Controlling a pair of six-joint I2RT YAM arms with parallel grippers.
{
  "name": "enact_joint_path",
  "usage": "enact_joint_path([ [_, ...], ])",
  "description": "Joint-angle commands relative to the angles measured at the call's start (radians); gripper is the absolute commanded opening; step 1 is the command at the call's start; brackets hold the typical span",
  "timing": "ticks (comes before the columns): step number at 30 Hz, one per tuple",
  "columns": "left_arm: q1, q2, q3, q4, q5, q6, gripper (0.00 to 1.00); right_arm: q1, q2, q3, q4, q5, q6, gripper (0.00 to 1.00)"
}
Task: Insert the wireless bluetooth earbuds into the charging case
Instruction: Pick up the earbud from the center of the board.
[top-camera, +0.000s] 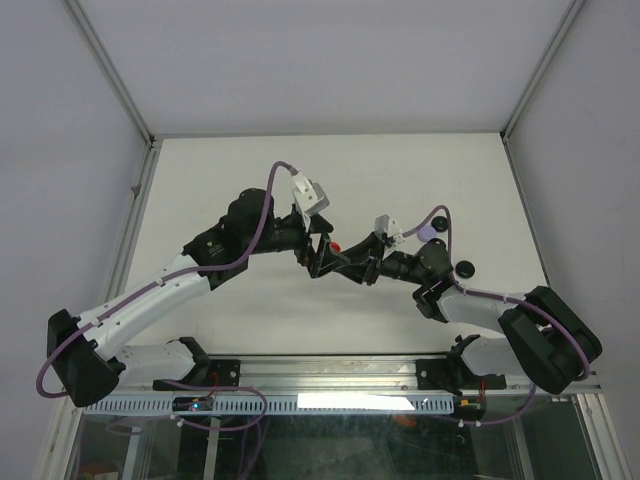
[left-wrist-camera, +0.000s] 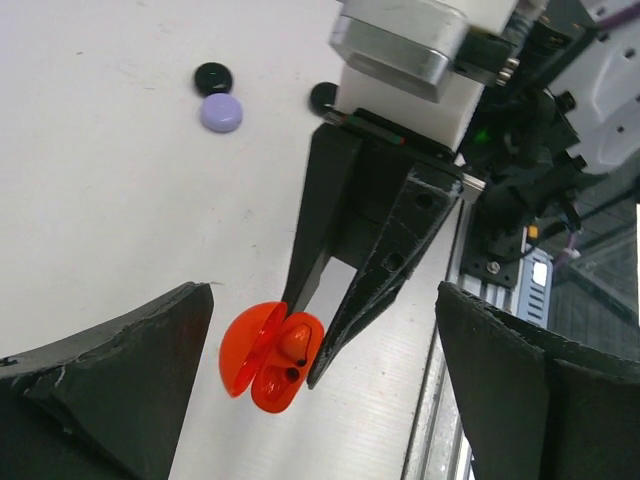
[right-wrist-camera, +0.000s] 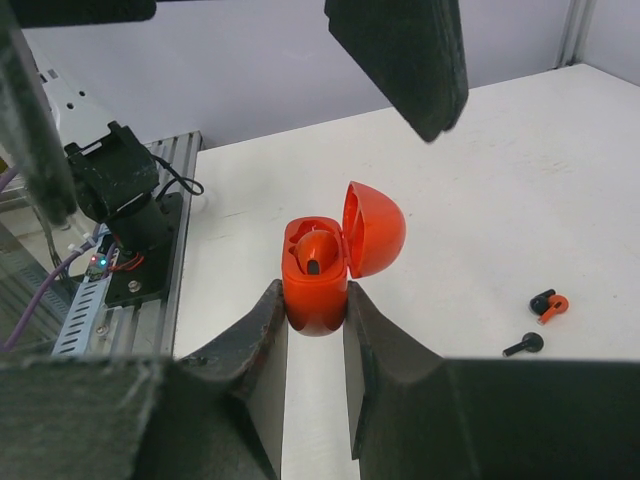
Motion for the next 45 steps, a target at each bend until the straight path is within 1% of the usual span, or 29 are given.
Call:
enact_joint_path([
  [1, 0.006, -0.073, -0.014, 0.074, -0.213, -0.118, 0.98, 0.0, -0.02, 0.013, 0.028, 0.079, -0.019, 0.0],
  [4, 0.014, -0.084, -0.028, 0.041, -0.388, -0.193, 0.98, -0.001, -0.035, 0.0, -0.009, 0.151, -0.043, 0.0],
  [7, 0.033, -0.068, -0.036, -0.011, -0.521, -0.261, 0.98, -0.001, -0.057, -0.014, -0.044, 0.222, -0.064, 0.0],
  [10, 0.07, -0.022, -0.034, -0.04, -0.576, -0.305, 0.96, -0.001, -0.075, -0.032, -0.055, 0.27, -0.082, 0.0],
  [14, 0.145, 0.072, -0.012, -0.057, -0.573, -0.351, 0.92, -0.001, -0.09, -0.055, -0.062, 0.34, -0.104, 0.0],
  [17, 0.18, 0.154, 0.022, -0.07, -0.568, -0.37, 0.89, -0.001, -0.096, -0.069, -0.075, 0.396, -0.112, 0.0],
  [21, 0.21, 0.291, 0.074, -0.081, -0.574, -0.373, 0.85, 0.0, -0.09, -0.075, -0.072, 0.424, -0.111, 0.0],
  [24, 0.231, 0.385, 0.118, -0.085, -0.551, -0.375, 0.8, -0.001, -0.075, -0.081, -0.058, 0.446, -0.111, 0.0],
  [30, 0.246, 0.558, 0.215, -0.114, -0.554, -0.356, 0.69, -0.001, -0.059, -0.081, -0.052, 0.453, -0.111, 0.0],
  [34, 0.254, 0.637, 0.263, -0.132, -0.557, -0.35, 0.64, -0.001, -0.057, -0.081, -0.052, 0.453, -0.108, 0.0],
  [38, 0.264, 0.699, 0.308, -0.167, -0.562, -0.352, 0.56, -0.001, -0.055, -0.079, -0.052, 0.455, -0.104, 0.0],
  [45, 0.265, 0.761, 0.342, -0.187, -0.54, -0.344, 0.45, 0.0, -0.052, -0.077, -0.052, 0.451, -0.101, 0.0],
])
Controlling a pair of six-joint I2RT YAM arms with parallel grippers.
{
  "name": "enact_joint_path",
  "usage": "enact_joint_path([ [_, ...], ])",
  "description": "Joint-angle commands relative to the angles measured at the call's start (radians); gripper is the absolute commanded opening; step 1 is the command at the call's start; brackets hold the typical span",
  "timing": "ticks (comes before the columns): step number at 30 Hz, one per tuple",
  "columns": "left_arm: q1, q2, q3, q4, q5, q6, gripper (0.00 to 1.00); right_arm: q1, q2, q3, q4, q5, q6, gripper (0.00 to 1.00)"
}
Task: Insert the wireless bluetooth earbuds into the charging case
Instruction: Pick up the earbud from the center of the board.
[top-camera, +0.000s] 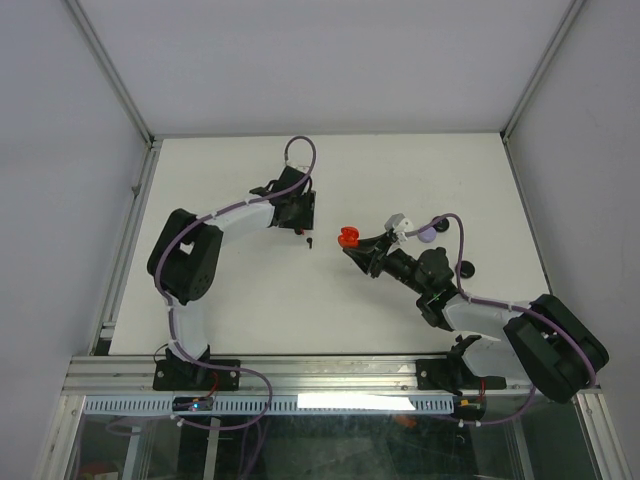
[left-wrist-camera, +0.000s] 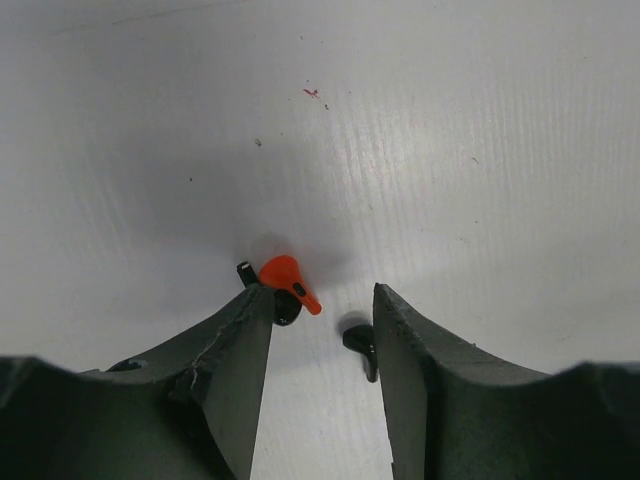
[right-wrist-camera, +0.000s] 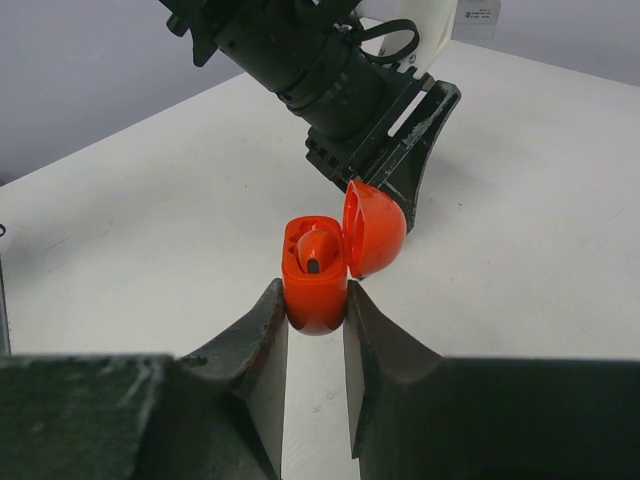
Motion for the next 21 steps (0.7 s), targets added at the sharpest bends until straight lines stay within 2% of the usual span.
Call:
enact_joint_path([
  [1, 0.008, 0.021, 0.057, -0.005, 0.023, 0.004, 0.44, -0.001, 0.003, 0.003, 0.06, 0.014, -0.005, 0.0],
  [11, 0.008, 0.07, 0.075, -0.027, 0.039, 0.013, 0.38, 0.0, 0.005, 0.005, 0.055, 0.012, -0.002, 0.0],
  [21, 0.004, 0.098, 0.106, -0.069, 0.087, 0.032, 0.24, -0.001, 0.006, 0.009, 0.05, 0.01, -0.002, 0.0],
])
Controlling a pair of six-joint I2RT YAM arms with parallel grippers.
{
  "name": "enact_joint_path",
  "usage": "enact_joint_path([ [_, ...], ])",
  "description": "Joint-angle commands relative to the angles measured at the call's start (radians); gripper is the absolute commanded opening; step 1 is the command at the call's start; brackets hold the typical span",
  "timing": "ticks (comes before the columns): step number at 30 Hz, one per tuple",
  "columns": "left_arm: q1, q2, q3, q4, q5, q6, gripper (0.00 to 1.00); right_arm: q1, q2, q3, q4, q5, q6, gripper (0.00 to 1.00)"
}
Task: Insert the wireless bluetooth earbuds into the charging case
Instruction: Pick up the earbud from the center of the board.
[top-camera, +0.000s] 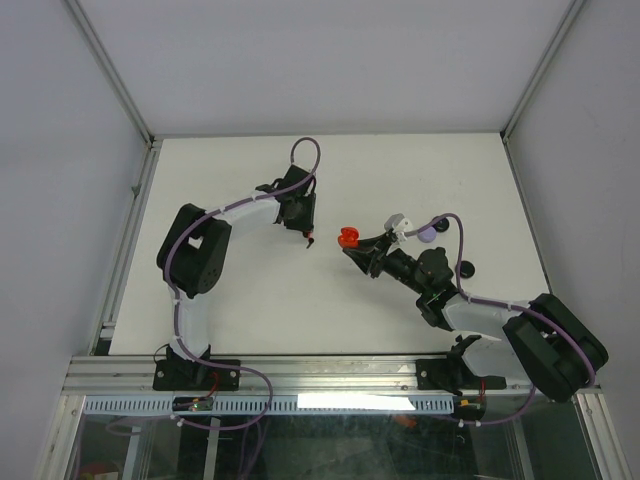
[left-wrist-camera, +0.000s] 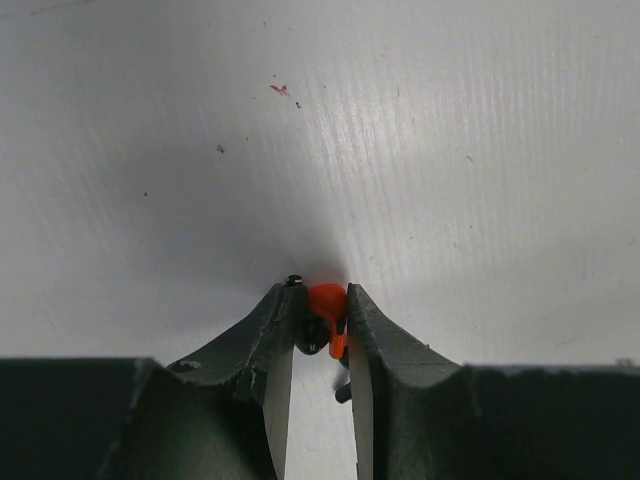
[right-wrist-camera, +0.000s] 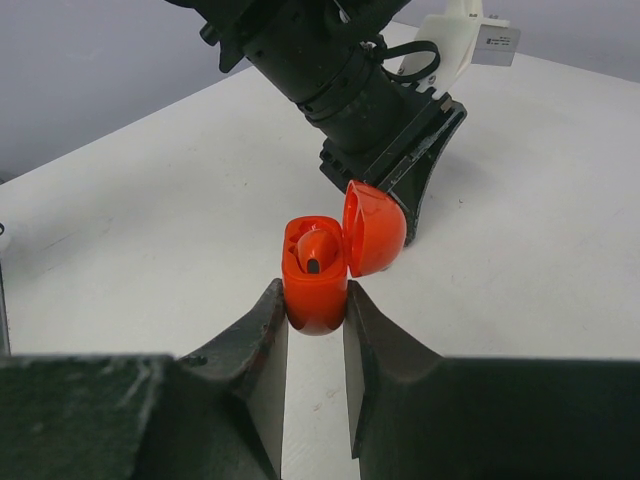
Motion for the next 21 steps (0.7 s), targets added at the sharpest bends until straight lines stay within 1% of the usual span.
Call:
enact_joint_path([
  [1, 0.0, 0.007, 0.032, -0.028, 0.032, 0.029, 0.24, -0.001, 0.001, 0.009, 0.05, 0.011, -0.003, 0.0],
  [11, -0.081, 0.045, 0.079, -0.135, -0.123, 0.072, 0.23, -0.001, 0.011, 0.014, 0.042, 0.007, -0.001, 0.0],
  [16, -0.108, 0.075, 0.111, -0.178, -0.182, 0.081, 0.25, -0.001, 0.011, 0.015, 0.041, 0.007, -0.001, 0.0],
  [18, -0.114, 0.086, 0.117, -0.19, -0.2, 0.084, 0.28, -0.001, 0.011, 0.016, 0.039, 0.007, -0.001, 0.0],
  [21, -0.115, 0.099, 0.119, -0.205, -0.206, 0.088, 0.3, -0.001, 0.01, 0.019, 0.034, 0.005, -0.003, 0.0],
])
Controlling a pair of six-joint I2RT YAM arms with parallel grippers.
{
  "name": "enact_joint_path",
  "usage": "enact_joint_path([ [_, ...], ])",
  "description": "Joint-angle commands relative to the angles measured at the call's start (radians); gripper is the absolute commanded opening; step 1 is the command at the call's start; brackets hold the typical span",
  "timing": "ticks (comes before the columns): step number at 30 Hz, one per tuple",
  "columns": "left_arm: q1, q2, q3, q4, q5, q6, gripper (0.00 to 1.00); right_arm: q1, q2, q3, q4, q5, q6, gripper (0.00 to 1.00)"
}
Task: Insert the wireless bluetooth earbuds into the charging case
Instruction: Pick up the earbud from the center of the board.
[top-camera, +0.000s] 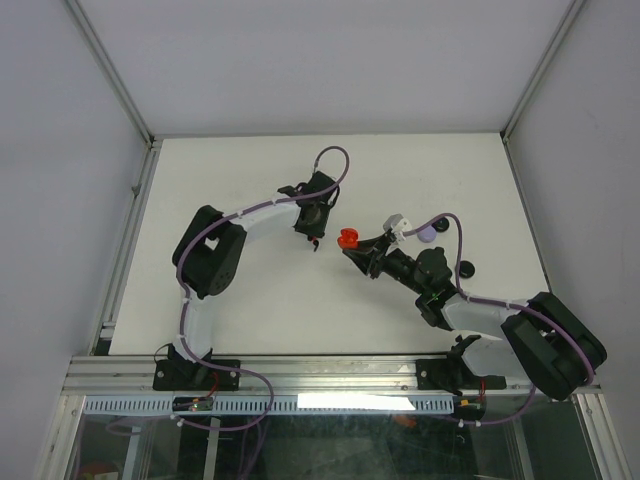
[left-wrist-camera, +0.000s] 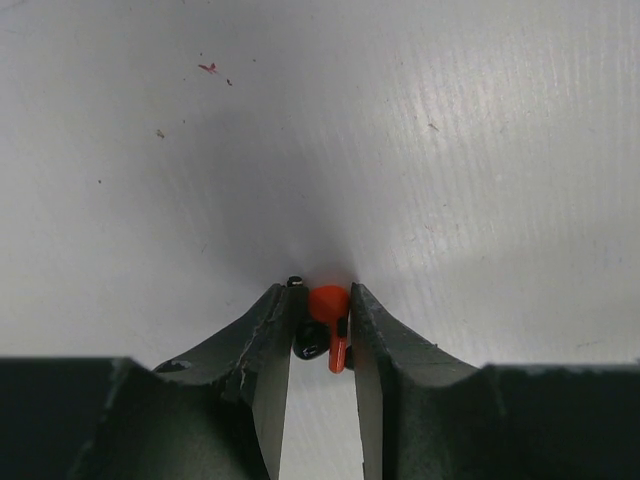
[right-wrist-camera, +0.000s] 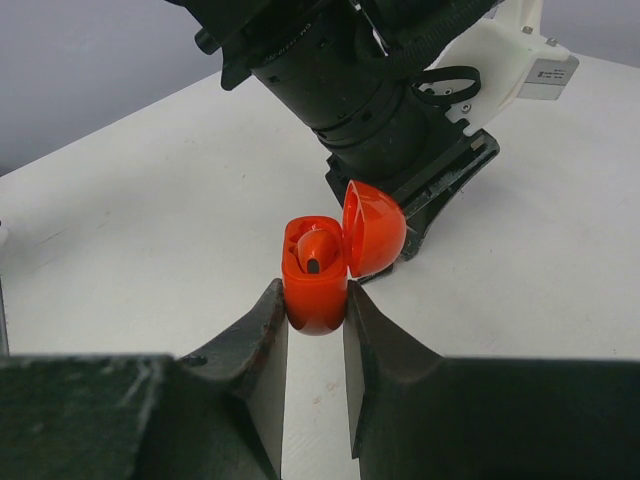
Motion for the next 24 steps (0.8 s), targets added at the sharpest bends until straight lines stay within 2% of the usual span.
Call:
enact_joint_path([
  [1, -0.004, 0.038, 0.01, -0.073, -0.036, 0.022, 0.3, 0.0, 0.0, 0.018, 0.042, 0.006, -0.002, 0.0],
  [12, -0.005, -0.023, -0.055, -0.081, -0.039, 0.015, 0.39, -0.001, 0.003, 0.021, 0.034, 0.005, 0.0, 0.0],
  [21, -0.004, -0.083, -0.123, -0.081, -0.017, 0.005, 0.42, 0.0, 0.01, 0.025, 0.031, -0.002, 0.001, 0.0],
  [24, -0.005, -0.093, -0.139, -0.082, -0.033, -0.002, 0.4, 0.001, 0.011, 0.027, 0.031, -0.004, 0.003, 0.0],
])
